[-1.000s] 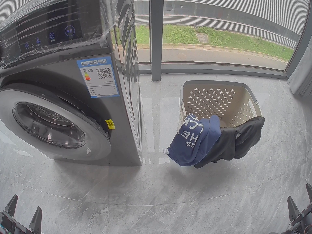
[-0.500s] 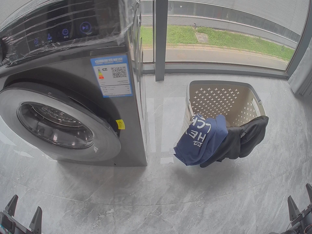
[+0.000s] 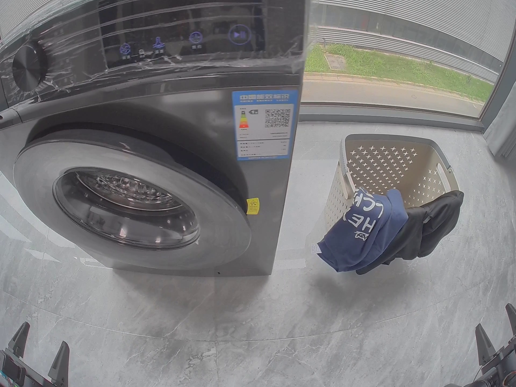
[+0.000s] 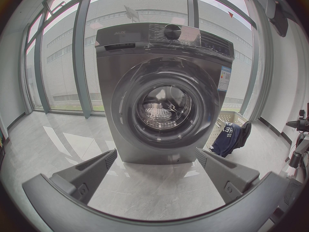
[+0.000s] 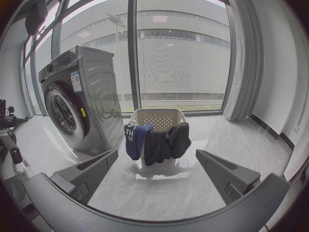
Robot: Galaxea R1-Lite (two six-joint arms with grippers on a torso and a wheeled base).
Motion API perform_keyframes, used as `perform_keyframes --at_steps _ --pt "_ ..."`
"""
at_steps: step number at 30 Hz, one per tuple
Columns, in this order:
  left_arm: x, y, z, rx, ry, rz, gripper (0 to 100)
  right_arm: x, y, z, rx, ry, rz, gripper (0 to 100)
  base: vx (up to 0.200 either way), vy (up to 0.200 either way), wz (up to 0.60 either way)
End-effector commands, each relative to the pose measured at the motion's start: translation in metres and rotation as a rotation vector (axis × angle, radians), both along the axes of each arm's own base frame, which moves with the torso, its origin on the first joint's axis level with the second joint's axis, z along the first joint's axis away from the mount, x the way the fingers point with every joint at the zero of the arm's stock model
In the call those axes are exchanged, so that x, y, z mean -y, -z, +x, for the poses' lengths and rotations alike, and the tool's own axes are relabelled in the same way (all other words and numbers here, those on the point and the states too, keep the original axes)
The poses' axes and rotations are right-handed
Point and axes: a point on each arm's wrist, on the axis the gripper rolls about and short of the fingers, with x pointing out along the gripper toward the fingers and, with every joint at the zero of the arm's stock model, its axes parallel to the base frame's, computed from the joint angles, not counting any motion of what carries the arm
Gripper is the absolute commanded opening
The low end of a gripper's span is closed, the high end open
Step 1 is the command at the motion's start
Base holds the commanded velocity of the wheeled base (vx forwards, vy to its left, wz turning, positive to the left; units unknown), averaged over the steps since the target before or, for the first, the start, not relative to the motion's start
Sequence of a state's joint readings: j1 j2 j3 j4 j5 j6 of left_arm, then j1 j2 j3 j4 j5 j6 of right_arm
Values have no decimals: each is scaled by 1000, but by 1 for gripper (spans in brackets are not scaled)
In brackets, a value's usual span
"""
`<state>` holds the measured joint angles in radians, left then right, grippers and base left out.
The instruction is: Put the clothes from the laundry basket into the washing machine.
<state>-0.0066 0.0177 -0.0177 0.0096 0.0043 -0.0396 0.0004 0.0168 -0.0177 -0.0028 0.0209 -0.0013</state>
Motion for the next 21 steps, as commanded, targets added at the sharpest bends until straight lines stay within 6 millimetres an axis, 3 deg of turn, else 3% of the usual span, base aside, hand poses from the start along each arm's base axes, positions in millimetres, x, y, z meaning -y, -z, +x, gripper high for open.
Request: perform_keyframes --at_steps 1,14,21 --pt "0 4 0 -3 -1 0 100 0 5 0 -4 -2 0 100 0 0 0" --pt "0 4 0 -3 -1 -2 100 0 5 0 -4 -3 -2 100 0 185 0" --pt "0 4 0 -3 -1 -2 100 0 5 0 -4 -2 0 100 0 0 0"
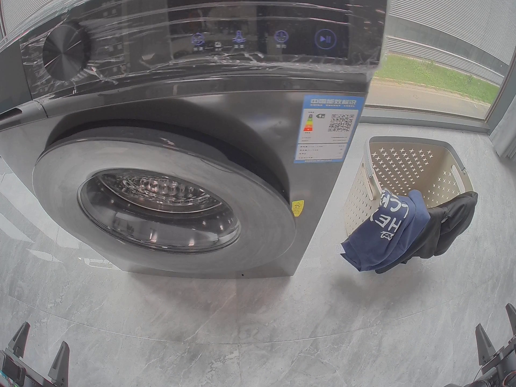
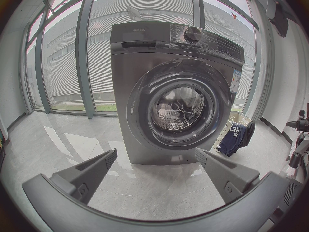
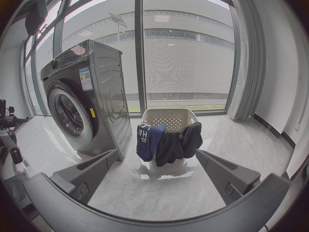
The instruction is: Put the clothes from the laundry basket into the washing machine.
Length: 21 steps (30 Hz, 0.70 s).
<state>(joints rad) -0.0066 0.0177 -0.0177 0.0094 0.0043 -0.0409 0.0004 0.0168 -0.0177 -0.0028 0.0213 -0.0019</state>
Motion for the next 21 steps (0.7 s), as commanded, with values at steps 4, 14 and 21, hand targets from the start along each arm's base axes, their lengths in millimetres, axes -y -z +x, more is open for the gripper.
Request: perform_keyframes --at_steps 4,14,21 --pt "0 4 0 -3 -1 -1 100 0 5 0 -4 -1 -1 100 0 0 0" --pt "0 4 0 -3 -1 -1 100 0 5 0 -4 -3 -1 100 0 120 0" --pt "0 4 0 -3 -1 -1 100 0 5 0 -4 -3 -1 100 0 200 0"
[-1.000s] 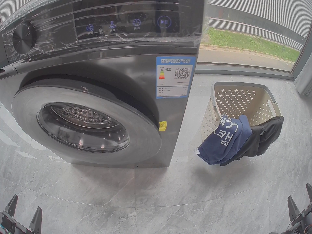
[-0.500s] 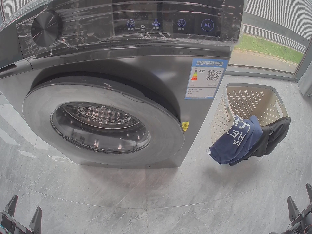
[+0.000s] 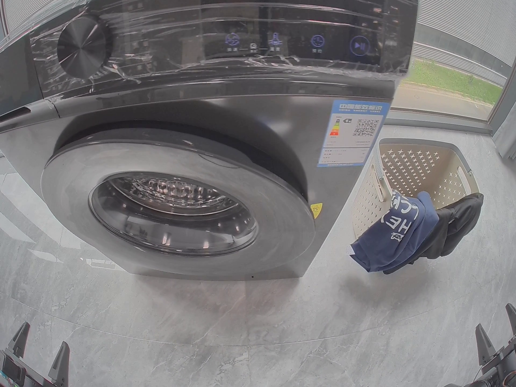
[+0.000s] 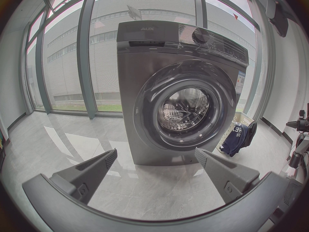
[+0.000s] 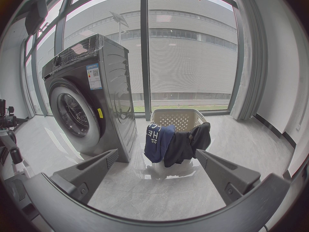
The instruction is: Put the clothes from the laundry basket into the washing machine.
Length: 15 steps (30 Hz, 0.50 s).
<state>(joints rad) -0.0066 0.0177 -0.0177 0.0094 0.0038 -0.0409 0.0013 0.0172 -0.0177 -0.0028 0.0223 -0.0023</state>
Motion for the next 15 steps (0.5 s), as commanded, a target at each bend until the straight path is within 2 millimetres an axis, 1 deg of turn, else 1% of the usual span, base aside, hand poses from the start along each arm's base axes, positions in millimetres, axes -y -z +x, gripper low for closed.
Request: perform_keyframes --at_steps 1,11,15 --pt "0 4 0 -3 -1 -1 100 0 5 0 -3 -1 -1 100 0 200 0" --pt "0 4 0 -3 -3 -1 100 0 5 0 -3 -2 1 100 0 200 0" --pt "0 4 0 -3 -3 -2 100 0 5 0 -3 -2 -1 100 0 0 0"
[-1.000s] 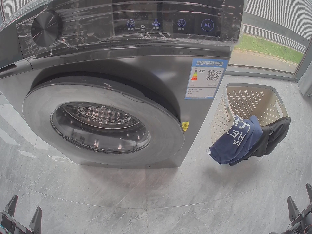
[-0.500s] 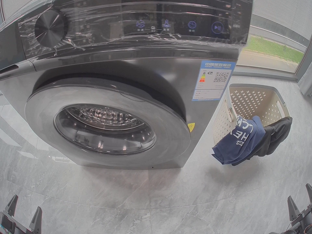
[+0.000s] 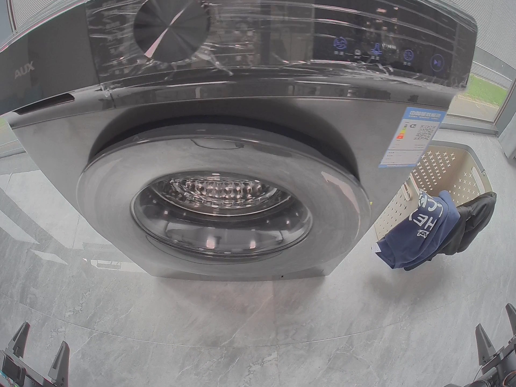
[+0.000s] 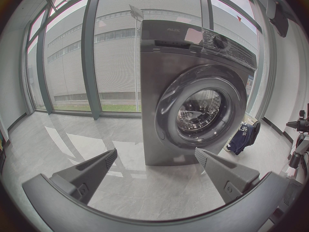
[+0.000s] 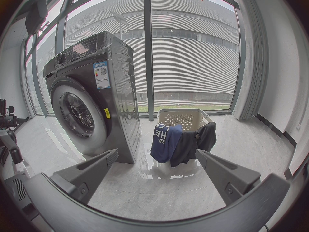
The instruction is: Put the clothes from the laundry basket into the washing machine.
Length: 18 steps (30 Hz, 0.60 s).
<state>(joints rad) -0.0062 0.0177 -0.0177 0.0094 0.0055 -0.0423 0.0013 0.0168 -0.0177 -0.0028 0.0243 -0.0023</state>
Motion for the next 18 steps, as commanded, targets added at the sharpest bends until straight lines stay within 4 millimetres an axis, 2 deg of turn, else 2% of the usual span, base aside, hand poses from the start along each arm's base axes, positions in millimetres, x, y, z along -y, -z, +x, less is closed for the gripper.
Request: perform_keyframes --at_steps 1,18 --pt "0 4 0 -3 -1 -1 100 0 5 0 -4 -1 -1 100 0 0 0" --pt "0 4 0 -3 -1 1 100 0 5 0 -4 1 -1 100 0 0 0"
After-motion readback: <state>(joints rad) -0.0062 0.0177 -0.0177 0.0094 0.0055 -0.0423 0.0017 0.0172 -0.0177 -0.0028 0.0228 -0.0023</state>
